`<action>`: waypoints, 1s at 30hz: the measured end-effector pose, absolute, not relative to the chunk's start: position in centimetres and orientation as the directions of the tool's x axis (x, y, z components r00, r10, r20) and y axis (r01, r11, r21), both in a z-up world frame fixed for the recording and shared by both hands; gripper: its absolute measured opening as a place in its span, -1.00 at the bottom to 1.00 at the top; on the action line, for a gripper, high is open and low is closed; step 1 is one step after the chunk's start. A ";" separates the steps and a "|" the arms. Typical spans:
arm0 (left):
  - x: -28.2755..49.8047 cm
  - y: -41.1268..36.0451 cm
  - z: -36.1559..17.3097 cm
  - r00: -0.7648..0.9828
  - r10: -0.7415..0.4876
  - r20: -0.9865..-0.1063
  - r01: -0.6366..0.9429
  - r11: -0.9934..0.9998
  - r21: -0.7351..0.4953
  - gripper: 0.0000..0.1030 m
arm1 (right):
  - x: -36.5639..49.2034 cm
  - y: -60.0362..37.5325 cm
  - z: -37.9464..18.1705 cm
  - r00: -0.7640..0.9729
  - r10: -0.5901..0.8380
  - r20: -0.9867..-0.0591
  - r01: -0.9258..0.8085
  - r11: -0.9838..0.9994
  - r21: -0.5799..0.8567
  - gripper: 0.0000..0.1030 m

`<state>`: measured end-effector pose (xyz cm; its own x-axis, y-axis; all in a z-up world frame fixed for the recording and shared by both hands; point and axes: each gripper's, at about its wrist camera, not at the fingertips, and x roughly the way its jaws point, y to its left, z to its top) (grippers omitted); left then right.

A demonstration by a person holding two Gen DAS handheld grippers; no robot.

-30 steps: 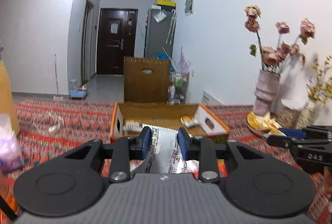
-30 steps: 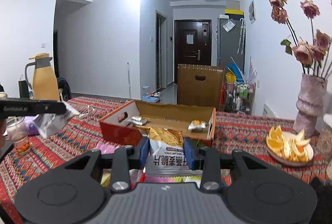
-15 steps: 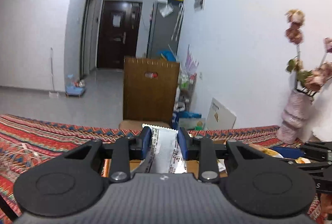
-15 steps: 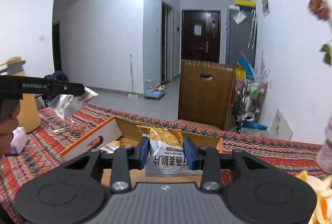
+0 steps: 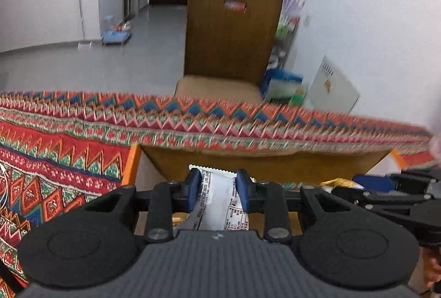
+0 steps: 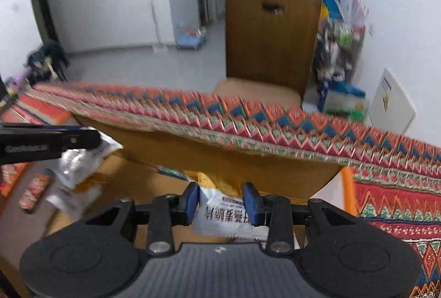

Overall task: Organize snacks
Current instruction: 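Carry both held packets over the orange box, then open both tools to release the packets inside the box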

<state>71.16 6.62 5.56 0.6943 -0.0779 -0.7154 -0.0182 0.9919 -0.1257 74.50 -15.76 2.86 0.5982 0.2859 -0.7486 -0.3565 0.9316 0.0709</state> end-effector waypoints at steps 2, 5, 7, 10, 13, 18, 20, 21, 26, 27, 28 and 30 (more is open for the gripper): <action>71.9 6.7 4.7 0.666 -0.069 -0.743 -0.031 0.992 -0.120 -0.34 | 75.6 -15.3 1.9 0.549 0.302 -0.780 -0.354 0.929 0.110 -0.23; 72.9 6.5 3.7 0.646 -0.100 -0.757 -0.007 0.990 -0.138 -0.23 | 76.5 -14.4 0.8 0.517 0.260 -0.816 -0.341 0.937 0.082 -0.02; 73.1 6.3 3.4 0.633 -0.115 -0.766 0.015 0.990 -0.137 -0.08 | 76.4 -14.0 0.3 0.510 0.238 -0.827 -0.346 0.937 0.057 0.08; 73.0 5.8 3.3 0.622 -0.139 -0.771 0.045 0.989 -0.143 0.18 | 76.2 -13.7 0.3 0.500 0.241 -0.832 -0.356 0.933 0.056 0.26; 72.6 5.4 3.7 0.620 -0.157 -0.769 0.061 0.986 -0.152 0.40 | 75.9 -13.8 1.0 0.477 0.260 -0.840 -0.366 0.927 0.079 0.42; 71.5 5.0 5.6 0.615 -0.138 -0.777 0.042 0.989 -0.142 0.63 | 75.0 -14.3 3.1 0.496 0.247 -0.833 -0.354 0.933 0.066 0.58; 70.8 5.1 6.6 0.613 -0.147 -0.777 0.051 0.988 -0.147 0.67 | 74.5 -14.7 4.1 0.506 0.244 -0.828 -0.349 0.935 0.062 0.60; 70.5 5.2 7.2 0.609 -0.154 -0.778 0.057 0.987 -0.151 0.68 | 74.1 -15.0 4.8 0.509 0.247 -0.825 -0.346 0.936 0.067 0.60; 68.0 6.0 11.0 0.630 -0.134 -0.765 0.043 0.989 -0.139 0.69 | 72.3 -16.4 8.5 0.536 0.251 -0.806 -0.330 0.941 0.073 0.61; 67.2 6.1 12.0 0.641 -0.135 -0.756 0.042 0.989 -0.141 0.69 | 71.7 -16.7 9.5 0.549 0.252 -0.797 -0.327 0.942 0.073 0.62; 66.3 6.1 12.9 0.650 -0.138 -0.748 0.045 0.989 -0.143 0.70 | 71.0 -16.9 10.6 0.563 0.254 -0.786 -0.326 0.943 0.071 0.65; 64.5 6.4 15.0 0.677 -0.141 -0.722 0.048 0.988 -0.147 0.73 | 69.3 -17.4 12.8 0.594 0.255 -0.763 -0.329 0.943 0.060 0.71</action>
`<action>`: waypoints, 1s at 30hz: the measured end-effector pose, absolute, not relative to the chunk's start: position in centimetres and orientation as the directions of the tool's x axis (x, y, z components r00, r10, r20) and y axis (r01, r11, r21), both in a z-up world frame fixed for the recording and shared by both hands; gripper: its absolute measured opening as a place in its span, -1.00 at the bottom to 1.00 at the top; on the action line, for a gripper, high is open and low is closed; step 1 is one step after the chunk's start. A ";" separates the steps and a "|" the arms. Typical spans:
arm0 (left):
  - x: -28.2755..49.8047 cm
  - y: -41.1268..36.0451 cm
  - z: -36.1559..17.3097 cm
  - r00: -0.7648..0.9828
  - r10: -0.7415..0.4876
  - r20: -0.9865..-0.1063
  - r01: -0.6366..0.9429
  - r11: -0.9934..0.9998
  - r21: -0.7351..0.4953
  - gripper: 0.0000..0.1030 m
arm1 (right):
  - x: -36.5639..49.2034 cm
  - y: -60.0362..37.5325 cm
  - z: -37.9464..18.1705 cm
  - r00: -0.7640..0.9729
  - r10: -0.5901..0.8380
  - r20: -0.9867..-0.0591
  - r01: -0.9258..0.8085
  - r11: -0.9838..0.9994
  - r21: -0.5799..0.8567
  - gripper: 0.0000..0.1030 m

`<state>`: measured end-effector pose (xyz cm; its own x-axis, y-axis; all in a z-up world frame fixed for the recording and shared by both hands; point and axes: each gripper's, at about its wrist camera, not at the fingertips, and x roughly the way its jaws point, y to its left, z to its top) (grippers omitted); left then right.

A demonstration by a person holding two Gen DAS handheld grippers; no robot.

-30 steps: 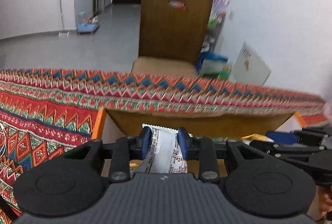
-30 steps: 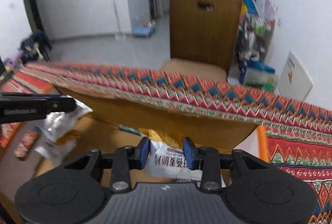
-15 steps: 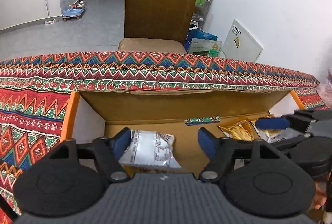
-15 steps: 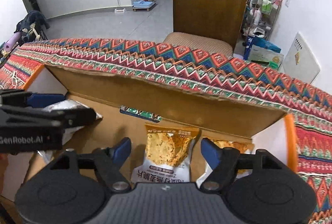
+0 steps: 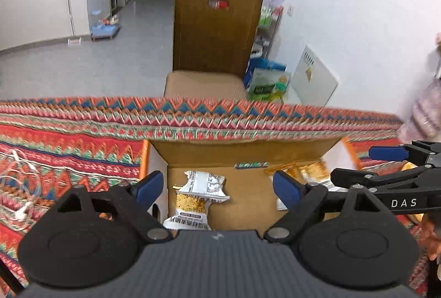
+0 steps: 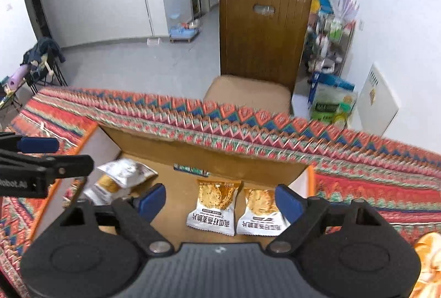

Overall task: Organize snacks
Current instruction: 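Open both tools to release the packets inside the box, then withdraw both tools from the box back to the snack pile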

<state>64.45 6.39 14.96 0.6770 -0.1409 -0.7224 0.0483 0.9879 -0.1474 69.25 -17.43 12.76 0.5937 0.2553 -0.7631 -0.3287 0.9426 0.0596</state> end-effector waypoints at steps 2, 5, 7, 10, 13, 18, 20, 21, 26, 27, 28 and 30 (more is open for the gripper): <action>62.4 6.3 17.1 0.707 -0.135 -0.694 0.053 0.989 -0.138 0.75 | 67.5 -18.0 14.7 0.621 0.257 -0.741 -0.328 0.943 0.052 0.72; 59.0 6.2 20.2 0.745 -0.137 -0.653 0.069 0.989 -0.129 0.79 | 64.8 -18.6 17.5 0.657 0.253 -0.710 -0.322 0.946 0.039 0.79; 56.6 6.1 22.1 0.763 -0.142 -0.630 0.074 0.988 -0.133 0.80 | 62.8 -19.1 19.4 0.680 0.253 -0.688 -0.317 0.948 0.035 0.82; 53.4 5.8 24.5 0.787 -0.140 -0.601 0.083 0.989 -0.122 0.81 | 59.9 -19.7 21.7 0.706 0.258 -0.660 -0.317 0.948 0.032 0.85; 50.0 5.3 26.3 0.809 -0.143 -0.570 0.098 0.989 -0.110 0.84 | 56.8 -20.2 23.6 0.730 0.260 -0.632 -0.321 0.947 0.018 0.89; 45.0 4.3 27.6 0.848 -0.136 -0.512 0.109 0.991 -0.082 0.88 | 51.4 -21.3 26.0 0.774 0.278 -0.570 -0.332 0.943 0.008 0.89; 42.9 4.1 27.7 0.869 -0.131 -0.477 0.110 0.991 -0.071 0.88 | 49.3 -21.7 26.6 0.791 0.286 -0.540 -0.334 0.942 0.009 0.89; 41.8 4.1 27.6 0.881 -0.126 -0.455 0.108 0.992 -0.067 0.88 | 48.3 -21.9 26.8 0.800 0.291 -0.525 -0.335 0.942 0.013 0.89; 36.3 3.7 26.4 0.945 -0.081 -0.317 0.071 0.997 -0.044 0.96 | 42.5 -23.4 26.4 0.858 0.320 -0.402 -0.334 0.942 0.036 1.00; 35.1 3.5 25.9 0.955 -0.072 -0.287 0.065 0.997 -0.035 0.96 | 41.4 -23.5 26.0 0.872 0.314 -0.376 -0.329 0.944 0.026 1.00; 33.9 3.2 25.3 0.965 -0.059 -0.255 0.054 0.998 -0.027 0.96 | 40.3 -23.7 25.5 0.887 0.306 -0.345 -0.323 0.946 0.011 1.00; 31.5 2.9 23.8 0.980 -0.054 -0.193 0.051 0.999 -0.020 0.97 | 37.8 -24.0 24.2 0.916 0.287 -0.280 -0.305 0.952 -0.025 1.00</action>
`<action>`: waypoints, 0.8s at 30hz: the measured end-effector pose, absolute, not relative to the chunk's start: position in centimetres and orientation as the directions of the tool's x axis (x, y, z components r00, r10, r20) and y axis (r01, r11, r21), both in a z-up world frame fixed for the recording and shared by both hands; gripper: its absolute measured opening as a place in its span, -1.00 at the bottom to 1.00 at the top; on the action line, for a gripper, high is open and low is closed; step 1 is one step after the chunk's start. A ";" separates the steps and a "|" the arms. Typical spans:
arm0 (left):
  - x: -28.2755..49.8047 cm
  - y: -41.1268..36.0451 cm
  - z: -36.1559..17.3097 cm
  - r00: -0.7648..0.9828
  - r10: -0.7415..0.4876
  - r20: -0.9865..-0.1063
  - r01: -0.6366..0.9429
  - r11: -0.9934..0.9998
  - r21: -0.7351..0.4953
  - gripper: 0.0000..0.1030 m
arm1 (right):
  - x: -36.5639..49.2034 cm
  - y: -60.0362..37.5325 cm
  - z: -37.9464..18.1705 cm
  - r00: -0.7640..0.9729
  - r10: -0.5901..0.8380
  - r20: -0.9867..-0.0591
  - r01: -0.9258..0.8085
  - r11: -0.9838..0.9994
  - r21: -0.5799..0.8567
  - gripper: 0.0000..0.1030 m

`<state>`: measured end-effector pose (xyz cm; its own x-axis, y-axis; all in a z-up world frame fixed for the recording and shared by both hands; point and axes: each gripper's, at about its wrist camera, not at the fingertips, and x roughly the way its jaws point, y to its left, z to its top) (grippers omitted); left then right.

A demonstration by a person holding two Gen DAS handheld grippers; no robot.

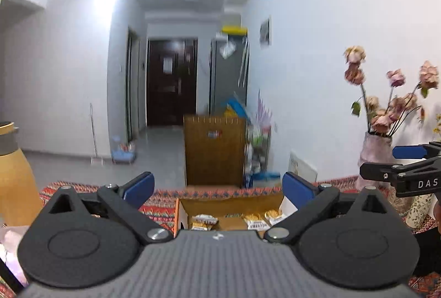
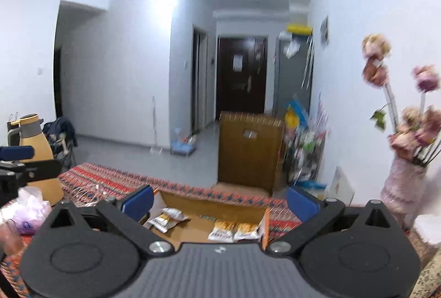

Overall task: Organize snacks
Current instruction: 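Withdraw both tools from the box back to the snack pile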

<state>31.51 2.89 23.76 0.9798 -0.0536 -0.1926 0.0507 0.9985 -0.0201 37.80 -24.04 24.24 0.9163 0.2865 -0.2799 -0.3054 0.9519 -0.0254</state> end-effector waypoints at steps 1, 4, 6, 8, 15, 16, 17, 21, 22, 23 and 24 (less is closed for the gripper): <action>30.5 2.7 22.9 0.984 -0.052 -0.170 0.051 0.999 -0.011 0.98 | 36.9 -24.2 23.5 0.925 0.282 -0.256 -0.301 0.953 -0.038 1.00; 27.5 2.1 20.3 0.990 -0.052 -0.131 0.053 0.999 0.003 1.00 | 34.0 -24.7 21.0 0.943 0.271 -0.194 -0.285 0.957 -0.053 1.00; 25.8 2.2 18.5 0.991 -0.055 -0.119 0.054 0.998 -0.007 1.00 | 32.1 -25.3 19.0 0.947 0.278 -0.162 -0.287 0.957 -0.037 1.00; 24.0 2.4 16.4 0.990 -0.053 -0.128 0.050 0.998 -0.029 1.00 | 30.5 -25.5 16.8 0.947 0.284 -0.151 -0.291 0.956 -0.029 1.00; 17.3 3.3 8.5 0.987 0.005 -0.163 -0.019 0.997 -0.081 1.00 | 24.7 -25.9 9.3 0.943 0.280 -0.179 -0.286 0.958 -0.010 1.00; 16.5 3.5 7.7 0.985 0.013 -0.174 -0.028 0.996 -0.080 1.00 | 23.9 -25.9 8.5 0.943 0.274 -0.188 -0.280 0.960 -0.006 1.00; 15.8 3.7 7.0 0.982 0.023 -0.188 -0.038 0.996 -0.077 1.00 | 23.2 -25.8 7.6 0.941 0.269 -0.203 -0.277 0.961 -0.008 1.00; 13.7 3.9 4.6 0.969 0.046 -0.243 -0.068 0.994 -0.082 1.00 | 20.4 -25.4 4.3 0.926 0.256 -0.277 -0.270 0.963 -0.013 1.00; 13.2 3.9 4.1 0.967 0.031 -0.253 -0.054 0.995 -0.086 1.00 | 19.4 -25.3 3.4 0.922 0.247 -0.299 -0.259 0.966 -0.001 1.00; 12.8 4.0 3.6 0.965 0.007 -0.263 -0.031 0.996 -0.088 1.00 | 18.6 -25.3 2.6 0.916 0.243 -0.318 -0.250 0.968 0.022 1.00; 12.3 4.1 2.9 0.960 -0.021 -0.279 -0.003 0.996 -0.087 1.00 | 17.8 -25.3 1.9 0.909 0.246 -0.337 -0.248 0.968 0.040 1.00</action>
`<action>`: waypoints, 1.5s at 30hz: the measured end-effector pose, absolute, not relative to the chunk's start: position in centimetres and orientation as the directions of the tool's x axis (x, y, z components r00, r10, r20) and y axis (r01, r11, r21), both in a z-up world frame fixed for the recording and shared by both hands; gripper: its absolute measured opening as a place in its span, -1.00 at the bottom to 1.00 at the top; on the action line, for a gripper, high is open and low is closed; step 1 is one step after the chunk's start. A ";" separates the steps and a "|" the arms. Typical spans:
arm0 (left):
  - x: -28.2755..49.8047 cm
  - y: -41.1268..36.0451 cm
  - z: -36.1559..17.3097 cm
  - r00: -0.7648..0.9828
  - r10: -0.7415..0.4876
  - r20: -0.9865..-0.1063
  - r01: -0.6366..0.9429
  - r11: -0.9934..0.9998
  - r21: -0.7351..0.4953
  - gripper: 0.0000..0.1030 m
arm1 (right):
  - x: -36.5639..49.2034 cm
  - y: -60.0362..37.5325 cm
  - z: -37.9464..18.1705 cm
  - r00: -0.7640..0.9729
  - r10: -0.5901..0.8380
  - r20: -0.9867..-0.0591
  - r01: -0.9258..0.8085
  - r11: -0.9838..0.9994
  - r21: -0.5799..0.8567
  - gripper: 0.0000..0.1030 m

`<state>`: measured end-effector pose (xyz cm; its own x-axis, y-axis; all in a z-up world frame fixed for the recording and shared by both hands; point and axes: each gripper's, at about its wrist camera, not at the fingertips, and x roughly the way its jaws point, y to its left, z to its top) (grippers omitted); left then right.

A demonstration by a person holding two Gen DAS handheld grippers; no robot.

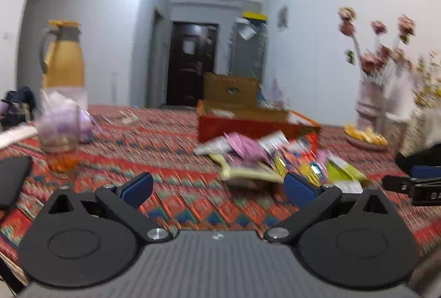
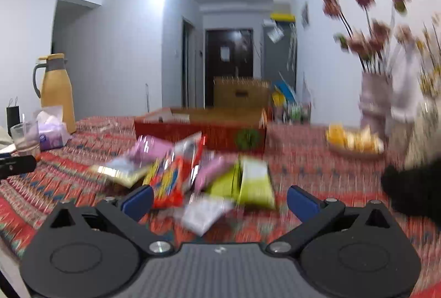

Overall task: Organize snacks
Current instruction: 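Withdraw both tools from the box back to the snack pile, then grasp a white packet with the left tool while the right tool grasps another white packet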

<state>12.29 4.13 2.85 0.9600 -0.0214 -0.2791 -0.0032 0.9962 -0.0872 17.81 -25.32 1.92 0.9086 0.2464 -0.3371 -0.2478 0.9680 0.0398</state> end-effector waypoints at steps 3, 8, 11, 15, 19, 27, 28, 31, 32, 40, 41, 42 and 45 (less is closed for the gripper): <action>11.4 3.7 1.4 0.947 -0.032 -0.319 0.023 0.999 -0.030 1.00 | 16.2 -25.4 0.2 0.887 0.242 -0.393 -0.243 0.969 0.048 1.00; 11.1 3.0 0.3 0.934 -0.029 -0.356 0.030 1.000 -0.001 1.00 | 14.8 -25.5 -1.3 0.867 0.232 -0.441 -0.245 0.969 0.028 1.00; 11.2 2.6 0.2 0.933 -0.021 -0.360 0.023 1.000 0.001 1.00 | 15.0 -25.8 -1.7 0.853 0.232 -0.467 -0.243 0.969 0.039 1.00; 12.1 2.1 0.3 0.925 -0.034 -0.378 0.044 0.999 0.019 1.00 | 15.6 -25.8 -1.6 0.846 0.249 -0.472 -0.257 0.965 0.047 1.00; 13.4 2.0 0.5 0.909 -0.072 -0.411 0.078 0.997 -0.003 1.00 | 16.7 -25.4 -1.3 0.841 0.252 -0.478 -0.275 0.961 0.023 0.97; 17.4 1.9 0.8 0.882 -0.083 -0.464 0.075 0.997 -0.035 1.00 | 21.1 -24.6 -0.4 0.820 0.253 -0.514 -0.319 0.947 -0.042 0.68; 18.0 1.9 0.9 0.880 -0.089 -0.467 0.079 0.996 -0.041 1.00 | 21.7 -24.4 -0.2 0.816 0.257 -0.518 -0.333 0.941 -0.058 0.67; 19.5 1.7 1.1 0.876 -0.110 -0.470 0.099 0.994 -0.048 0.99 | 23.5 -23.6 -0.1 0.798 0.276 -0.536 -0.396 0.910 -0.122 0.61; 20.2 1.6 1.1 0.870 -0.113 -0.480 0.102 0.994 -0.048 0.99 | 24.1 -23.3 -0.1 0.794 0.280 -0.540 -0.417 0.897 -0.148 0.54; 24.6 2.4 2.2 0.861 -0.181 -0.476 0.126 0.981 -0.146 0.96 | 27.8 -21.8 0.2 0.735 0.353 -0.578 -0.543 0.817 -0.192 0.27; 25.0 2.4 2.4 0.864 -0.181 -0.470 0.126 0.981 -0.147 0.96 | 28.3 -21.7 0.2 0.724 0.366 -0.585 -0.555 0.812 -0.180 0.25; 25.5 2.4 2.6 0.867 -0.177 -0.465 0.125 0.982 -0.140 0.96 | 28.8 -21.7 0.1 0.709 0.383 -0.592 -0.571 0.805 -0.162 0.25; 27.2 1.9 2.9 0.869 -0.169 -0.465 0.127 0.984 -0.122 0.96 | 30.4 -21.9 -0.4 0.652 0.442 -0.616 -0.609 0.789 -0.079 0.23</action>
<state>27.18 1.87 2.89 0.8689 -0.1695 -0.4650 0.1267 0.9844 -0.1219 30.35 -21.87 -0.45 0.6522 0.4415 -0.6163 -0.6087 0.7895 -0.0786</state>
